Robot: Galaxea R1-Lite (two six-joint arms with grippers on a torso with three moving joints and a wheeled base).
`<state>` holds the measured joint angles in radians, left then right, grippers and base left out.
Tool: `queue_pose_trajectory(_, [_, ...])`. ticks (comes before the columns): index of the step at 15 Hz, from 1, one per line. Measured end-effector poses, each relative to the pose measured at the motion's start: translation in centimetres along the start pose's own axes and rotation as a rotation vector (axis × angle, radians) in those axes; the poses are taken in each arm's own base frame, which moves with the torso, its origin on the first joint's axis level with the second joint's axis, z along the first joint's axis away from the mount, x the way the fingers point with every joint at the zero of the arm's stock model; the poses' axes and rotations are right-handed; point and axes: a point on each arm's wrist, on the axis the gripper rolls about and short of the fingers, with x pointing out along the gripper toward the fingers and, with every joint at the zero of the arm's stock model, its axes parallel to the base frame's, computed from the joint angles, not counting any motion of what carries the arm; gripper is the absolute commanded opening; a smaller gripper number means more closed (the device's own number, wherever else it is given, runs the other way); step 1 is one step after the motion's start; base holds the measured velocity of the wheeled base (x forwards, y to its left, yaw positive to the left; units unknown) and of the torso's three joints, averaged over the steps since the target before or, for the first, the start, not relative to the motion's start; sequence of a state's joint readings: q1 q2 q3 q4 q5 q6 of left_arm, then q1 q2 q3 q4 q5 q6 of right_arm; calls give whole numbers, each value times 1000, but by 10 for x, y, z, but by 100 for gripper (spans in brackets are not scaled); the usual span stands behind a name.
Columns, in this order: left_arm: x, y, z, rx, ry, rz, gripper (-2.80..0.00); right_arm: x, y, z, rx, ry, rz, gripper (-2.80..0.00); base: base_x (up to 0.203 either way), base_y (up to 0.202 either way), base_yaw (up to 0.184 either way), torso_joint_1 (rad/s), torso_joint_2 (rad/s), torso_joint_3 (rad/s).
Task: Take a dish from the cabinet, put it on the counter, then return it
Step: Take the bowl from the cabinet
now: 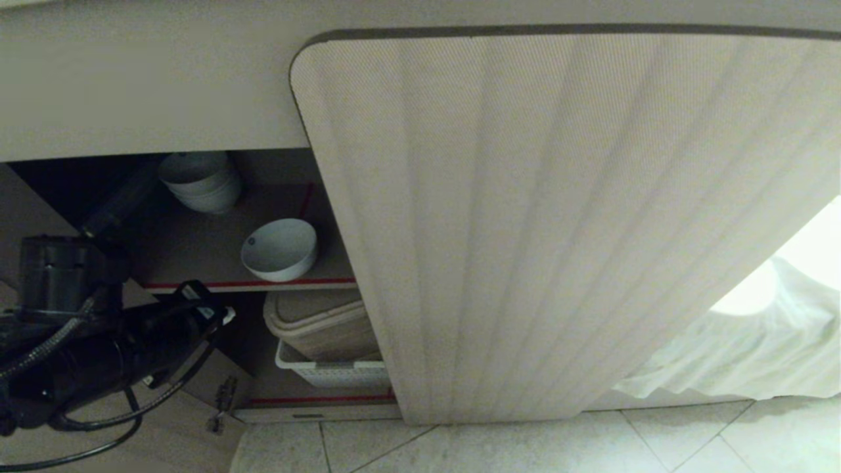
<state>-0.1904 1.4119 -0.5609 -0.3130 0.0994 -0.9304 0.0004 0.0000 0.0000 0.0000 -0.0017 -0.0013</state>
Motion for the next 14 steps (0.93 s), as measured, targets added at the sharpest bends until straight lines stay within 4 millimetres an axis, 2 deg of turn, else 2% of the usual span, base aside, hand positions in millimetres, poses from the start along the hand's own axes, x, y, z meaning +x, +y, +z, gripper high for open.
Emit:
queue_pose_trajectory(2, [0, 0, 0, 0, -2, 3, -280, 0, 0, 0, 0, 0, 0, -280, 0, 0, 0, 0, 0, 0])
queue_pose_trajectory(3, [0, 0, 0, 0, -2, 5, 0, 0, 0, 0, 0, 0, 0, -280, 0, 0, 0, 0, 0, 0])
queue_pose_trajectory(14, [-6, -5, 2, 1, -25, -29, 0, 0, 0, 0, 0, 0, 0, -280, 0, 0, 0, 0, 0, 0])
